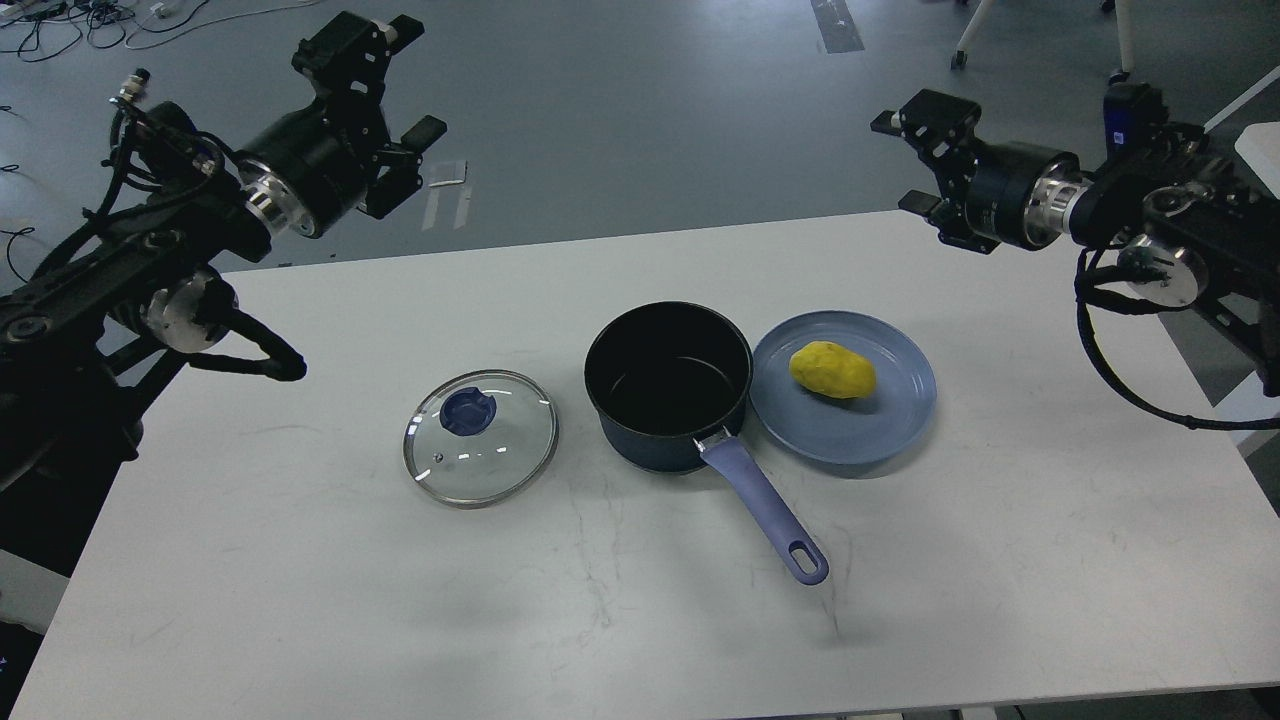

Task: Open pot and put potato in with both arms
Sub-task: 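Reach the right gripper down and grasp the yellow potato on the plate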

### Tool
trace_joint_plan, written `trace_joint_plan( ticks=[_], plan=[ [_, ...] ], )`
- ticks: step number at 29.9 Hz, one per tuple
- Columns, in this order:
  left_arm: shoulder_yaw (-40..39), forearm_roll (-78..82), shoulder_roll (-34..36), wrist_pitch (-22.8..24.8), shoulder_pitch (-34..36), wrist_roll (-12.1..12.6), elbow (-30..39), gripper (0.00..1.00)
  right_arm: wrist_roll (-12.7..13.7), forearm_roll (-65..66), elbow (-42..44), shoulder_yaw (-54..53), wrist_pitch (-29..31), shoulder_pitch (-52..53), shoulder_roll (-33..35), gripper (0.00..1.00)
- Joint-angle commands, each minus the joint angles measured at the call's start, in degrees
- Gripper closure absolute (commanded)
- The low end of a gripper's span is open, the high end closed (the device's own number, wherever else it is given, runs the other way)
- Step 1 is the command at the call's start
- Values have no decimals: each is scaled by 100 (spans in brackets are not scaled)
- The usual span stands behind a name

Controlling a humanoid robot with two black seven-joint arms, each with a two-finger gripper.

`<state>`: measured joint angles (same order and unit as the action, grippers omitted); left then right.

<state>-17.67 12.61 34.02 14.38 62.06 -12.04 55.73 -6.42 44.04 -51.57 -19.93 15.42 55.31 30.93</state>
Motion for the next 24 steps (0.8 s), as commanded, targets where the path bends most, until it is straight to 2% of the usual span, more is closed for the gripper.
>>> trace_joint_plan(
  ticks=[1, 4, 9, 12, 13, 14, 19, 24],
  plan=[
    [-87, -83, -149, 65, -124, 150, -97, 2, -657, 1611, -3, 602, 5, 76, 10, 0],
    [-87, -83, -150, 38, -159, 123, -97, 2, -1053, 2527, 6, 1042, -12, 198, 10, 4],
    [-78, 14, -132, 12, -379, 106, -79, 2, -1432, 3013, 32, 1675, -21, 497, -16, 4],
    [-78, 14, -88, 3, -397, 106, -79, 2, -1792, 3557, 59, 2159, -21, 735, -51, 4],
    [-78, 14, -79, 3, -397, 106, -79, 2, -2019, 3802, 76, 2299, -39, 814, -104, 4],
    [-78, 14, -71, 3, -397, 106, -79, 2, -2100, 3918, 103, 2361, -65, 840, -148, 4],
    [-78, 14, -44, 3, -397, 106, -71, 2, -2158, 4454, 682, 2773, -942, 814, -639, 2],
    [-61, 31, -35, 3, -397, 106, -79, 2, -2158, 4517, 1034, 3363, -1243, 911, -930, 4]
  ],
)
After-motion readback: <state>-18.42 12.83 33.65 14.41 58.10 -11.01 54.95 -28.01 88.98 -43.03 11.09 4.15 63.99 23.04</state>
